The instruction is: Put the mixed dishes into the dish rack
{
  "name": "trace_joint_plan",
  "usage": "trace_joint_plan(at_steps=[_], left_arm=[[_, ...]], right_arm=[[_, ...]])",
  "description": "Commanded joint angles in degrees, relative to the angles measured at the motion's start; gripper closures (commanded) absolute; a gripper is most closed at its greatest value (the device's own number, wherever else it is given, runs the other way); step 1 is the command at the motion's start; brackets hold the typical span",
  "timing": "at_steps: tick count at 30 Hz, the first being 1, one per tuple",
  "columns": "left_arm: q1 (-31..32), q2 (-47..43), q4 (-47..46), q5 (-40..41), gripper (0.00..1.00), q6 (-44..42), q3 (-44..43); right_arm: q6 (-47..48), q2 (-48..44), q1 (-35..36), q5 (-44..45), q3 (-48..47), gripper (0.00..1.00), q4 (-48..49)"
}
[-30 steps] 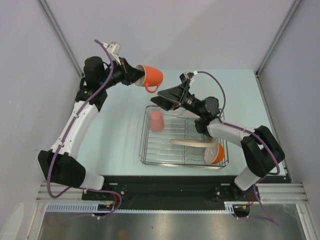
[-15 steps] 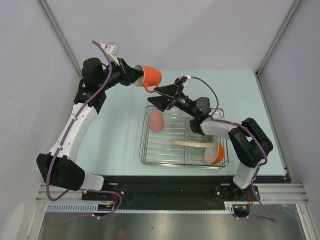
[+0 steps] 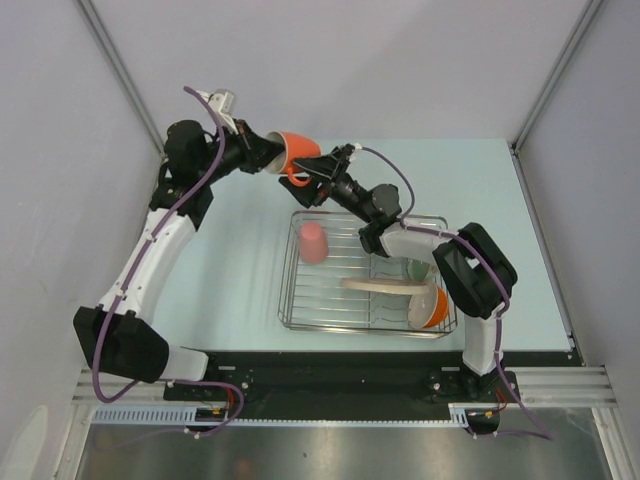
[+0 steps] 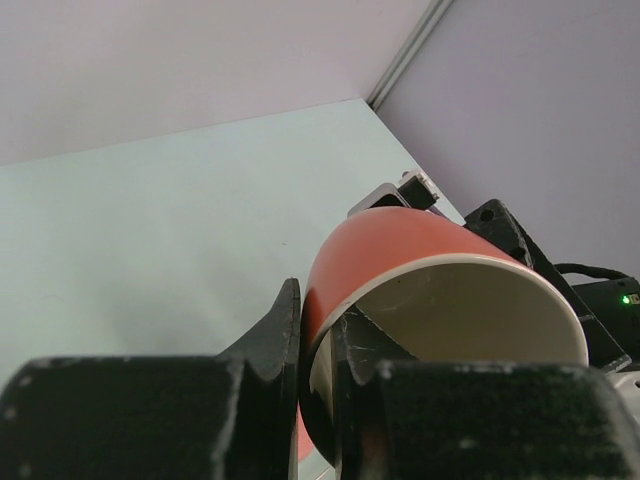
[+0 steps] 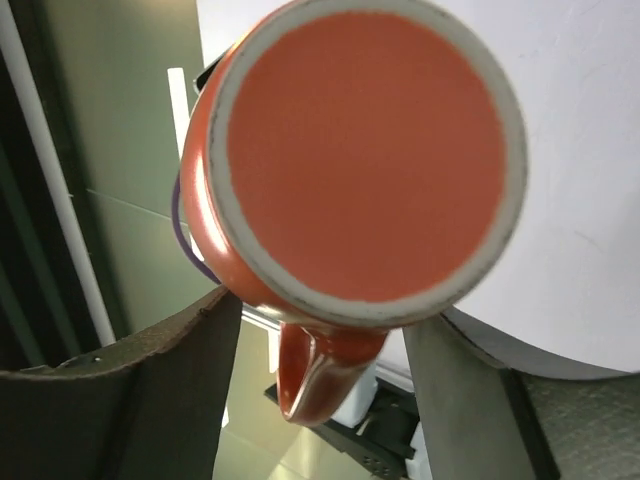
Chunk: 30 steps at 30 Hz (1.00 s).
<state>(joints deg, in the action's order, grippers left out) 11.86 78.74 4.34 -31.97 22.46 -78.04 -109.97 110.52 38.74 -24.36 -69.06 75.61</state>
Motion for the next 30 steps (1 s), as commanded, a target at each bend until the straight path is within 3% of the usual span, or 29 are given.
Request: trace_joint_plan(at_steps=[1,9,12,15,24,28,30], left_arm=[[0.89,-3.77,-5.48,-1.96,1.00,1.10,-0.10],[1.33,-4.30,-4.87,-2.13,1.00,0.66,1.22],[1.41,-4.65,-4.78,-2.22,1.00,0.48,2.27],[1.50,-5.17,-4.78,-2.66,1.00,0.31,3.59],[1.59,-7.98,1.27,-5.39,1.00,-1.27,6.15],[1.59,-8.69,5.58,-6.97,0.81,-3.03,5.53],[1.59,-9.04,8.66,-7.49,0.64,-4.70,5.27]], right_arm=[[-3.67,1.89,0.81,1.51,-3.80,0.35,16.05],[-6.13,3.65,1.07,1.24,-7.14,0.51,16.06],[-6.13,3.74,1.07,0.81,-7.84,0.64,16.14],[-6.30,3.65,0.90,0.63,-7.93,1.00,16.14],[-3.50,1.72,-0.24,-1.65,-8.02,1.00,15.97],[0.10,-0.30,-1.65,-4.55,-8.02,1.00,15.88],[1.33,-1.61,-2.09,-6.57,-7.94,1.00,15.18]])
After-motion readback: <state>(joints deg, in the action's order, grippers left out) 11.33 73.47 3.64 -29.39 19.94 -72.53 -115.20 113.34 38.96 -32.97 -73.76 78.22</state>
